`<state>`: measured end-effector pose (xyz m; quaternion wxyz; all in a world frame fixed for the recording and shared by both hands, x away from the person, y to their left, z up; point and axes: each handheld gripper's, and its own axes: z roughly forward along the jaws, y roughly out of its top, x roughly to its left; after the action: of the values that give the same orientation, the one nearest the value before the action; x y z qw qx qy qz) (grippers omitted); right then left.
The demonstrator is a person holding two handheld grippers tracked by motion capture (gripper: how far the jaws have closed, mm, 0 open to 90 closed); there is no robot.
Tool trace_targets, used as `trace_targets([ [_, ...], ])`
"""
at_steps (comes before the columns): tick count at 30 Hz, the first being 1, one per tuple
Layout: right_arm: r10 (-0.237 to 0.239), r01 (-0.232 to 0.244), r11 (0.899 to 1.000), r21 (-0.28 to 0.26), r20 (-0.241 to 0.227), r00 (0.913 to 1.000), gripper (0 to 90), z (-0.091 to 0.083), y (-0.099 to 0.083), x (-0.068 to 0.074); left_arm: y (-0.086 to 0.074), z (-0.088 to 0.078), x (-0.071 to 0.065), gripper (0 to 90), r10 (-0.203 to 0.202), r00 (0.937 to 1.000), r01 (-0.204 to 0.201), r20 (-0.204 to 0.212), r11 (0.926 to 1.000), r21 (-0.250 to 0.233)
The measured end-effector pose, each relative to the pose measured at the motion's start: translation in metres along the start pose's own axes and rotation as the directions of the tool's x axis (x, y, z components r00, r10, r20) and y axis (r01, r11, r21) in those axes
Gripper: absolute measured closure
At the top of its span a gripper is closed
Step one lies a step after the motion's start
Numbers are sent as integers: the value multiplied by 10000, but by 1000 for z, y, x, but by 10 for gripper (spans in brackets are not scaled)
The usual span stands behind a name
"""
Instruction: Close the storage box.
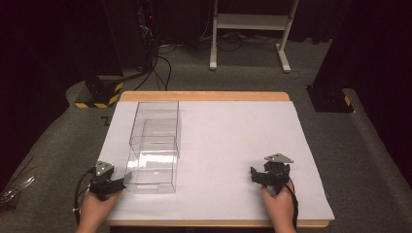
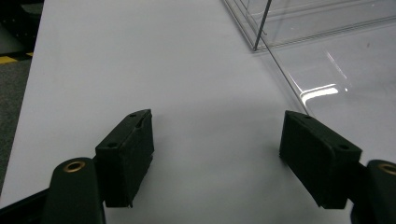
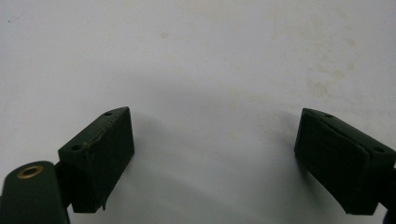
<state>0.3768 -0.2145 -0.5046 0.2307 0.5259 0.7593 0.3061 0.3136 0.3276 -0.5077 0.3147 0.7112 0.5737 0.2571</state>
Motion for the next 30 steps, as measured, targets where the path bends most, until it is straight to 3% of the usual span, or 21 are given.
trace_targets([
  [30,-6,6,10000,-35,27,10000,118,0,-1,1,0,0,0,267,52,10000,-52,-4,10000,7],
])
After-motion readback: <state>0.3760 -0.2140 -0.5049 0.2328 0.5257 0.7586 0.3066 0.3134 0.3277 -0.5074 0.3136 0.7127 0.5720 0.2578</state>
